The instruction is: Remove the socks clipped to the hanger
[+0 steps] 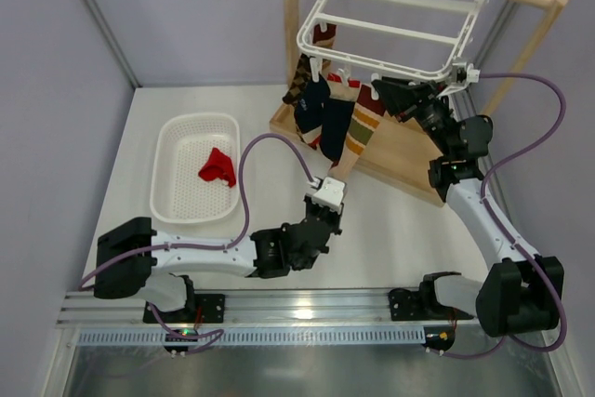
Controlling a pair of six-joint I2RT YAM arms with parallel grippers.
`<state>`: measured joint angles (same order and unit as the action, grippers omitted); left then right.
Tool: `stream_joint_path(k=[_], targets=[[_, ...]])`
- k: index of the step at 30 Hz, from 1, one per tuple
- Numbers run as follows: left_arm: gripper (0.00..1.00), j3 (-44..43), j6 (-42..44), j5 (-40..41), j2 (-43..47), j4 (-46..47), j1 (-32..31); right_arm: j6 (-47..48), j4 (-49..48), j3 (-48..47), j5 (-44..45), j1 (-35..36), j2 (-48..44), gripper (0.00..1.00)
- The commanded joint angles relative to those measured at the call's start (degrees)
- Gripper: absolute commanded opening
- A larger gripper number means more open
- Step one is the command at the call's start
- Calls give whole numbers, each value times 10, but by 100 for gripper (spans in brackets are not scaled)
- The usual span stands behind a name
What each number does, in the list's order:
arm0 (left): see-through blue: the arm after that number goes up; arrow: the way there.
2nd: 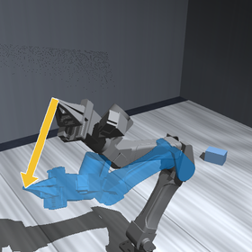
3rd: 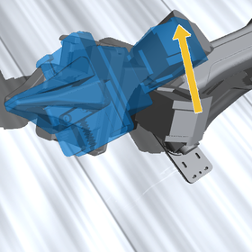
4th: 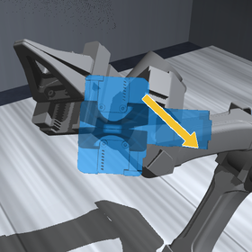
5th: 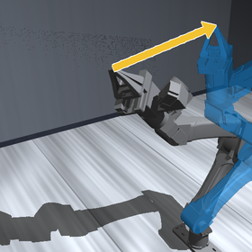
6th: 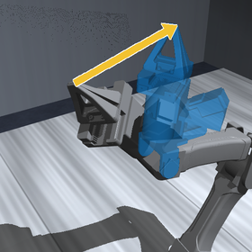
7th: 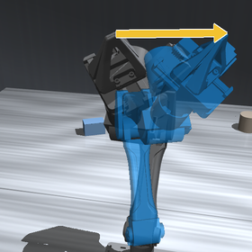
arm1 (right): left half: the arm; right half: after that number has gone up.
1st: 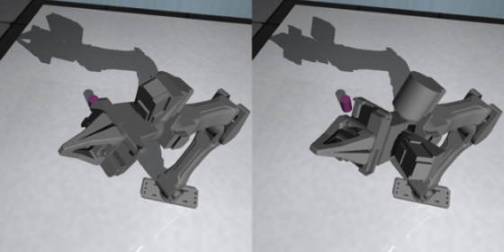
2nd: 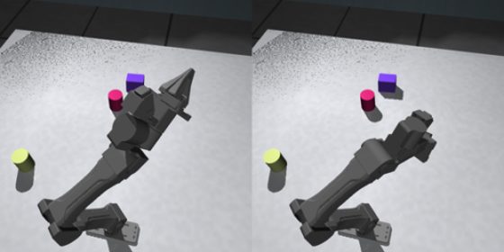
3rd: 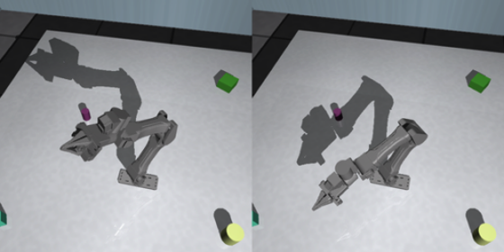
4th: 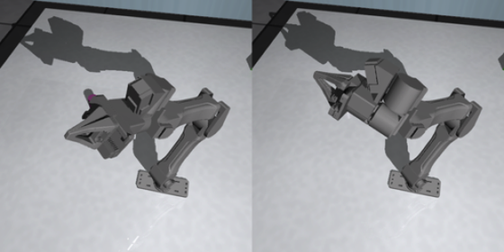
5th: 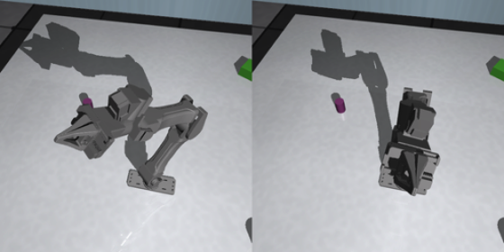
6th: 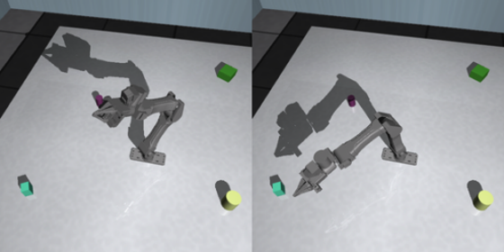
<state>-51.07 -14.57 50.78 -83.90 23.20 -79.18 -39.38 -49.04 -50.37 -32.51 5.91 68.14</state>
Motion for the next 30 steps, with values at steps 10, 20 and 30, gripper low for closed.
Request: stream_joint_path(k=[10, 20, 30], targets=[[0, 5, -9, 20, 25, 1, -12, 47, 28, -6, 41, 6, -26, 59], [0, 15, -10, 27, 34, -3, -12, 59, 34, 5, 56, 6, -28, 76], [0, 9, -7, 21, 22, -2, -12, 27, 1, -17, 23, 7, 15, 93]])
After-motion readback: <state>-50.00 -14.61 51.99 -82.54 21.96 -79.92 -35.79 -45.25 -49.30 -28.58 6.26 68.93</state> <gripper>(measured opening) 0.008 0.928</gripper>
